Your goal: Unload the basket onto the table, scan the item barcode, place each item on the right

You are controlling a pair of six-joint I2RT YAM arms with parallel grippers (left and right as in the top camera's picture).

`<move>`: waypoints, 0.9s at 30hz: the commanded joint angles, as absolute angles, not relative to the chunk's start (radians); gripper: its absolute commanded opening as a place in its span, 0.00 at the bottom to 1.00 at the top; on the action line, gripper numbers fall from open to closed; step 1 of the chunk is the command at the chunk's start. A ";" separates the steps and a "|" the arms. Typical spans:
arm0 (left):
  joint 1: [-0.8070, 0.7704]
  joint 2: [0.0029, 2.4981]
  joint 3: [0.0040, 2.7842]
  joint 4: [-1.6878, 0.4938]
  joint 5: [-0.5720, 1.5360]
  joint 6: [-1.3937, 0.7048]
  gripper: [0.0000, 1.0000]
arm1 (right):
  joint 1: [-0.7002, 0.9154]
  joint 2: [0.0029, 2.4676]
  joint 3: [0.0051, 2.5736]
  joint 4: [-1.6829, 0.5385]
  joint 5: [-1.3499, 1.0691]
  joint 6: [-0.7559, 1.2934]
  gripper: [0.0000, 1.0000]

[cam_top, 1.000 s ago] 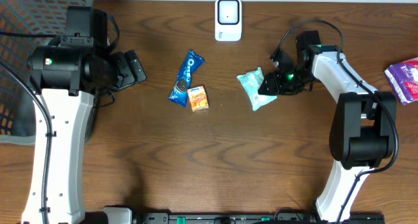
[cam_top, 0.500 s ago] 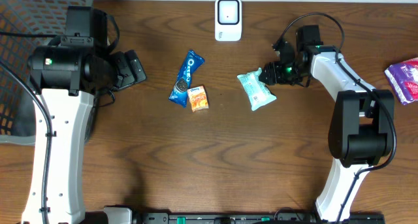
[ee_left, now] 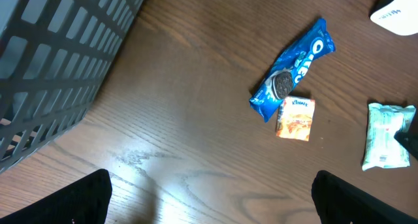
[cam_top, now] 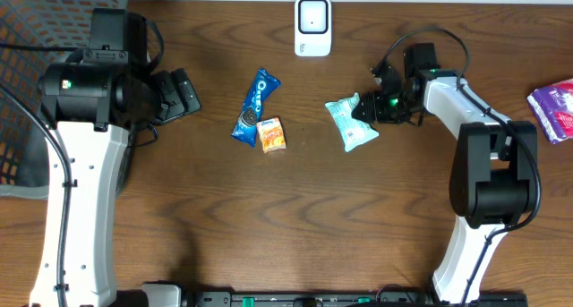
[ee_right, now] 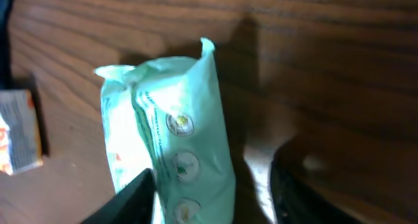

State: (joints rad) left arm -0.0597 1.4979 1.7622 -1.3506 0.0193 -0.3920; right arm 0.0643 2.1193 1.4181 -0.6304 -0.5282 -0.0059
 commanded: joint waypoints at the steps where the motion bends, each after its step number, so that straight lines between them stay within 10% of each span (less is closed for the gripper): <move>1: -0.056 1.503 1.765 -1.354 0.003 -0.386 0.98 | 0.067 2.134 1.360 -0.628 -0.533 0.004 0.43; 8: -0.056 1.503 1.765 -1.354 0.003 -0.386 0.98 | 0.065 2.132 1.343 -0.632 -0.541 0.031 0.01; 16: -0.056 1.503 1.765 -1.354 0.003 -0.385 0.98 | 0.054 2.078 1.477 -0.759 -0.447 0.035 0.01; 27: -0.056 1.503 1.765 -1.354 0.003 -0.386 0.98 | 0.165 1.957 1.573 -0.904 0.290 0.186 0.01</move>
